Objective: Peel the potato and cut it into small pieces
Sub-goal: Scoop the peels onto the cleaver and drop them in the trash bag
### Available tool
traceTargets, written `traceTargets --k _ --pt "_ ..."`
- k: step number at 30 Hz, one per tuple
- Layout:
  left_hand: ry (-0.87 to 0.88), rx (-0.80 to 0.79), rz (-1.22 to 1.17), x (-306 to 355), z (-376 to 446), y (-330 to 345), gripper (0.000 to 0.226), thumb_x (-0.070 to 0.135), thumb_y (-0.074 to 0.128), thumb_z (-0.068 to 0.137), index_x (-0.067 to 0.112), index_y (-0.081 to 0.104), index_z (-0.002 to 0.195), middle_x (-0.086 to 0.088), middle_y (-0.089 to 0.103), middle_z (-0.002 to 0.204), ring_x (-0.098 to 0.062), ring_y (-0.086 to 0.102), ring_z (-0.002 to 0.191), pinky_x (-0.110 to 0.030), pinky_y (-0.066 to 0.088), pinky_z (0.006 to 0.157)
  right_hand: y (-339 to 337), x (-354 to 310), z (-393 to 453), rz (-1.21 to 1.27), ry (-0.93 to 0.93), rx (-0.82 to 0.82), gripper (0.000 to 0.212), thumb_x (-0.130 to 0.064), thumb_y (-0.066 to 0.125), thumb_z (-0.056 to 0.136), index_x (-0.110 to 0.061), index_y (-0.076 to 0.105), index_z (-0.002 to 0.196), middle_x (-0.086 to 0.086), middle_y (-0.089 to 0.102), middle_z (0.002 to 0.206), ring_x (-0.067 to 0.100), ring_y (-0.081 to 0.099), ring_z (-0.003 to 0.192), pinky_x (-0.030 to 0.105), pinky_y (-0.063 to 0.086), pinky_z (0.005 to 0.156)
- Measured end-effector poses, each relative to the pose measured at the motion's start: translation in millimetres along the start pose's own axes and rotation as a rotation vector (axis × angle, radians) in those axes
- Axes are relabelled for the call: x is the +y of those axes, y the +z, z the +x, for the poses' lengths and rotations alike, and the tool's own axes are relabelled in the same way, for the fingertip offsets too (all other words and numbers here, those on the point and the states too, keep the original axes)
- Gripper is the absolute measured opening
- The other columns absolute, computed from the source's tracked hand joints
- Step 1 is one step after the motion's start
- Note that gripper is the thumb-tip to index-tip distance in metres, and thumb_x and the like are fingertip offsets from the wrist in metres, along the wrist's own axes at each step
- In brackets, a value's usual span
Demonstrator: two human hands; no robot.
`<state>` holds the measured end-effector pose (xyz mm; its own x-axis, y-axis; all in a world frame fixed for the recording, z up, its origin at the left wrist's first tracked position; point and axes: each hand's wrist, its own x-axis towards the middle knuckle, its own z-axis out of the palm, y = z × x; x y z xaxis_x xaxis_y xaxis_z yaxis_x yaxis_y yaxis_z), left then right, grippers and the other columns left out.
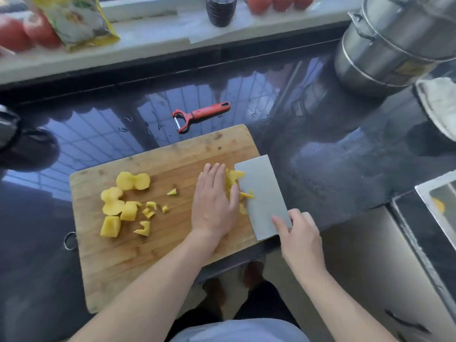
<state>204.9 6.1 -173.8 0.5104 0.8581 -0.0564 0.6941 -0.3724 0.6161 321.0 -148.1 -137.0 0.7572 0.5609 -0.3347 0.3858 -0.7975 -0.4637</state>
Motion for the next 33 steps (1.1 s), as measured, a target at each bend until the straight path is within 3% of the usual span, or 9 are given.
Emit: traceTargets --k 4,8,12,15,18,20,22,26,33 --pt "-0.060 0.068 -0.091 20 -5 18 0.065 0.039 0.034 0.098 0.002 0.051 0.148 -0.013 0.051 0.155 -0.031 0.034 0.153 -0.043 0.019 0.130 22 -19 -15 0.009 0.032 0.021 0.033 -0.049 0.052 0.099 -0.020 0.049 0.084 -0.005 0.042 0.087 0.025 0.053 0.073 0.043 0.047 0.064" --pt "-0.162 0.136 -0.048 21 -1 19 0.064 0.042 0.035 0.097 0.009 0.052 0.149 -0.007 0.051 0.155 -0.029 0.030 0.154 -0.046 0.005 0.131 33 -31 -26 0.024 0.084 0.053 0.033 -0.050 0.050 0.099 -0.020 0.050 0.085 -0.002 0.045 0.093 0.030 0.053 0.074 0.040 0.040 0.061" --pt "-0.162 0.119 -0.108 21 -2 18 0.063 0.039 0.037 0.098 0.005 0.049 0.150 -0.011 0.050 0.154 -0.031 0.033 0.151 -0.048 0.019 0.129 40 -46 -33 0.034 0.068 0.021 0.031 -0.050 0.050 0.100 -0.021 0.051 0.089 -0.003 0.045 0.094 0.026 0.048 0.074 0.039 0.036 0.063" --pt "-0.150 0.078 -0.145 22 -3 10 0.062 0.035 0.042 0.099 0.004 0.045 0.153 -0.012 0.045 0.157 -0.031 0.031 0.151 -0.046 0.020 0.129 41 -50 -33 0.062 0.076 0.014 0.029 -0.049 0.050 0.100 -0.022 0.053 0.094 -0.005 0.045 0.094 0.024 0.045 0.075 0.038 0.034 0.064" --pt "-0.156 0.073 -0.249 23 3 -19 0.054 0.029 0.040 0.103 0.010 0.045 0.154 -0.005 0.045 0.156 -0.022 0.031 0.149 -0.031 0.019 0.126 40 -46 -30 0.057 0.092 -0.003 0.032 -0.052 0.050 0.099 -0.021 0.052 0.092 -0.005 0.046 0.093 0.028 0.055 0.082 0.040 0.041 0.067" --pt "-0.112 0.096 -0.166 10 13 -49 0.043 0.011 0.045 0.102 0.011 0.056 0.144 -0.003 0.057 0.143 -0.021 0.043 0.137 -0.026 0.030 0.115 40 -44 -28 0.067 0.101 -0.028 0.032 -0.053 0.050 0.099 -0.022 0.053 0.091 -0.006 0.047 0.093 0.026 0.056 0.083 0.041 0.046 0.070" --pt "-0.027 -0.018 0.098 -9 32 -75 0.039 0.000 0.050 0.095 0.012 0.067 0.128 -0.008 0.066 0.127 -0.029 0.051 0.122 -0.037 0.041 0.104 40 -44 -27 0.081 0.105 -0.038 0.032 -0.053 0.050 0.099 -0.022 0.053 0.090 -0.006 0.047 0.092 0.025 0.055 0.082 0.042 0.048 0.072" --pt "0.045 -0.426 0.533 -26 64 -83 0.014 0.021 0.061 0.098 0.020 0.064 0.112 -0.005 0.065 0.118 -0.030 0.053 0.114 -0.043 0.038 0.091 39 -43 -27 0.092 0.100 -0.038 0.031 -0.051 0.051 0.099 -0.022 0.053 0.089 -0.005 0.047 0.091 0.024 0.053 0.079 0.041 0.046 0.069" --pt "-0.020 -0.362 0.491 -15 54 -68 0.012 0.007 0.056 0.092 0.014 0.056 0.082 -0.010 0.067 0.096 -0.035 0.059 0.092 -0.041 0.045 0.075 40 -43 -27 0.090 0.108 -0.046 0.031 -0.050 0.052 0.099 -0.022 0.050 0.087 -0.005 0.048 0.092 0.026 0.055 0.081 0.041 0.045 0.069"
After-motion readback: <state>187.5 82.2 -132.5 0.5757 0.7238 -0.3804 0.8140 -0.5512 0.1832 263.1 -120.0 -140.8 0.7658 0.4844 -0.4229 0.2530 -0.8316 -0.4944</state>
